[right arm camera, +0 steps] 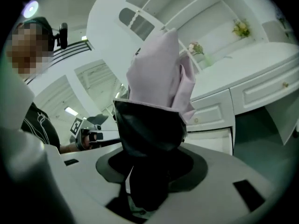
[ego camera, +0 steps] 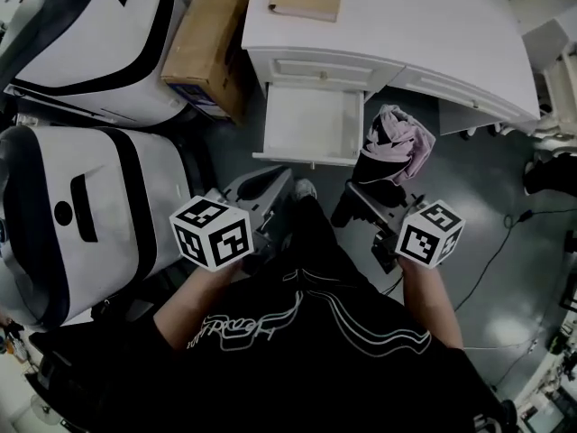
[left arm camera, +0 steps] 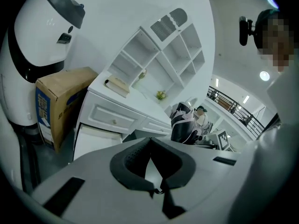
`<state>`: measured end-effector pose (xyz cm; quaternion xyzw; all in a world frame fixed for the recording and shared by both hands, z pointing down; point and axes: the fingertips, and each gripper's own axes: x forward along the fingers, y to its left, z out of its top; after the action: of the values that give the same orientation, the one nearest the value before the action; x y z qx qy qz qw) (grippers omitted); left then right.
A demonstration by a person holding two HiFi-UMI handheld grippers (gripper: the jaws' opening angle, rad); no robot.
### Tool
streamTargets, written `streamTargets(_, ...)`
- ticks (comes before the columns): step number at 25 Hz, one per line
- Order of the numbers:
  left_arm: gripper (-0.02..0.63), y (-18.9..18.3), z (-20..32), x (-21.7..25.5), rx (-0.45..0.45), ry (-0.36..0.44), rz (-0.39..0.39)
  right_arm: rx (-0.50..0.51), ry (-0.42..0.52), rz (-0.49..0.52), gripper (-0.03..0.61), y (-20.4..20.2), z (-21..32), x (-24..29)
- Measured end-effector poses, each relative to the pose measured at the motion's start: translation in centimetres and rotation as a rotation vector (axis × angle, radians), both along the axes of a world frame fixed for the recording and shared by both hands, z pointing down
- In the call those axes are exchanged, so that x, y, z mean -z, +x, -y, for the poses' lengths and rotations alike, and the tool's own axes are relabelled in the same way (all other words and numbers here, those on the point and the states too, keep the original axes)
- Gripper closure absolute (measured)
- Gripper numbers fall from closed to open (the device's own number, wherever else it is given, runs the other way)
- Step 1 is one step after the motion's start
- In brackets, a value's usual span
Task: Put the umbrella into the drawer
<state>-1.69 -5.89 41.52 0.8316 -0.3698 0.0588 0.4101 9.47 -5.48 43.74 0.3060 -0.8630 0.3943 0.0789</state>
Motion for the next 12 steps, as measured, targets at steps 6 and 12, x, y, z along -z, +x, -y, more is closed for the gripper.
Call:
streamTargets(6, 0.594, -1.6, 4.6, -3.0, 0.068, -0.064, 0.015, 0.159, 0.015, -0.167, 0.370, -1.6, 5.9, -4.3)
streamTargets(12, 0.594, -4.1, 8.2, -7.0, 0.147, -0.123, 0.003, 0.330, 0.045, -0.366, 0.370, -3.7, 11.2, -11.0)
